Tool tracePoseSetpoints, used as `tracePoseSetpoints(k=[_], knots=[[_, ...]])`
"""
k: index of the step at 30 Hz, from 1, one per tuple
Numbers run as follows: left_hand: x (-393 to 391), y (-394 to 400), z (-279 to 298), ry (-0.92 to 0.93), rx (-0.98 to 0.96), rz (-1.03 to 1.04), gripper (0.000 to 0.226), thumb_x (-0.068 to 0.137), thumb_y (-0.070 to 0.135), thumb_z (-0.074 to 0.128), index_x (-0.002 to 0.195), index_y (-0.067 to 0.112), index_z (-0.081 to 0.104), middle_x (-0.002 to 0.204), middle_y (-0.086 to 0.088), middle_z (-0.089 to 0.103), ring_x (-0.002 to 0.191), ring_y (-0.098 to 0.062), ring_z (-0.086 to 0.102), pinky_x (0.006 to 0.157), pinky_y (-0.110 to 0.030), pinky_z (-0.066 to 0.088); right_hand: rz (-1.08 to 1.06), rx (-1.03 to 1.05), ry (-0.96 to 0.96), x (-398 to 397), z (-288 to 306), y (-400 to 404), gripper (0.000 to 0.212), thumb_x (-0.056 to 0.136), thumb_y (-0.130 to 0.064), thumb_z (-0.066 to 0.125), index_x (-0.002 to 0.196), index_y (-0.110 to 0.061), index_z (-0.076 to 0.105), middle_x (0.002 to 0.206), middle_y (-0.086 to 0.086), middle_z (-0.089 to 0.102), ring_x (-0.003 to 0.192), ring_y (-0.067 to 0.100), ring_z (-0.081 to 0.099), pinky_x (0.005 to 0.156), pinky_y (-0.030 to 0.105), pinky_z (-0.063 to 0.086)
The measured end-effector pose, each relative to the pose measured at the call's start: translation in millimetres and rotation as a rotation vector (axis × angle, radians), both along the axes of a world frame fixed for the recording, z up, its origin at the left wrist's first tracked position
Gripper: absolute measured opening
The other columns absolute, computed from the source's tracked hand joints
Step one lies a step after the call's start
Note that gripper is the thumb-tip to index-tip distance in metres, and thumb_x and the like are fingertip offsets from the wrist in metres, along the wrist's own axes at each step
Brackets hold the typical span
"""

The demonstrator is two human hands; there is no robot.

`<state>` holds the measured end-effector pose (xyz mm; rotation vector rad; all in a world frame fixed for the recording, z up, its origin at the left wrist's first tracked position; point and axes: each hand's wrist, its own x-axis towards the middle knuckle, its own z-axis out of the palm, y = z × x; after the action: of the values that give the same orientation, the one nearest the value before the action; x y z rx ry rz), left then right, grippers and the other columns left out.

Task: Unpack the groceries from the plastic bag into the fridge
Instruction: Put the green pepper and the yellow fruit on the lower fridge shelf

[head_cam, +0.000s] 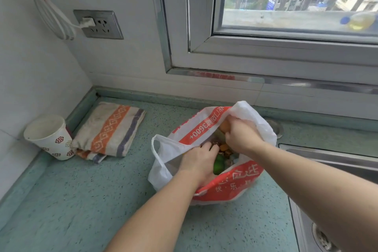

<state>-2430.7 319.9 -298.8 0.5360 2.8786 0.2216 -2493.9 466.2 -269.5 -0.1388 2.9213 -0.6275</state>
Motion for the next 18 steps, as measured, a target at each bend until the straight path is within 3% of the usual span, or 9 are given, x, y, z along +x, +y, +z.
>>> tracePoseSetpoints(k=[5,8,11,13,18], knots=[[-1.3,-1.2,-2.9,-0.062,0.047,0.041,0.057,0.084,0.038,0.066,0.132,0.021,0.041,0.132,-0.007,0.048,0.120,-0.029,0.050,0.098,-0.042,0.042,0.039,0.154,-0.068,-19.2,-15.9,5.0,0.050,0.076,-0.026,0.059,0.124,-0.028,0.045,0.105,-0.001,0.059,0.091,0.022,0.057,0.078,0.037,0.054],[-2.8,1.8,-3.8,-0.054,0.047,0.058,0.051,0.086,0.031,0.064,0.131,0.020,0.042,0.132,-0.008,0.049,0.120,-0.029,0.050,0.100,-0.043,0.042,0.076,0.238,-0.110,-29.8,-18.3,3.7,0.036,0.076,-0.032,0.061,0.110,-0.028,0.052,0.101,-0.003,0.060,0.091,0.020,0.057,0.082,0.036,0.052],[-3.3,1.7,-6.2,-0.049,0.056,0.077,0.048,0.084,0.036,0.066,0.124,0.021,0.043,0.125,-0.007,0.055,0.116,-0.029,0.054,0.098,-0.043,0.044,0.123,0.272,-0.109,-38.3,-21.9,1.3,0.017,0.073,-0.041,0.059,0.089,-0.034,0.060,0.085,-0.009,0.062,0.082,0.016,0.059,0.079,0.035,0.053],[-2.6,1.2,-6.8,-0.071,0.069,0.106,0.051,0.081,0.045,0.067,0.120,0.023,0.042,0.119,-0.007,0.058,0.112,-0.029,0.056,0.096,-0.044,0.046,0.139,0.234,-0.116,-40.7,-31.6,0.3,0.023,0.069,-0.049,0.055,0.085,-0.035,0.062,0.080,-0.012,0.062,0.080,0.016,0.062,0.075,0.036,0.054],[-2.6,5.5,-4.9,-0.071,0.049,0.150,0.061,0.079,0.056,0.066,0.124,0.025,0.038,0.123,-0.007,0.056,0.115,-0.031,0.054,0.097,-0.046,0.045,0.084,-0.006,-0.130,-16.4,-23.4,5.4,0.039,0.066,-0.048,0.063,0.103,-0.037,0.055,0.094,-0.013,0.062,0.090,0.012,0.060,0.079,0.032,0.053]])
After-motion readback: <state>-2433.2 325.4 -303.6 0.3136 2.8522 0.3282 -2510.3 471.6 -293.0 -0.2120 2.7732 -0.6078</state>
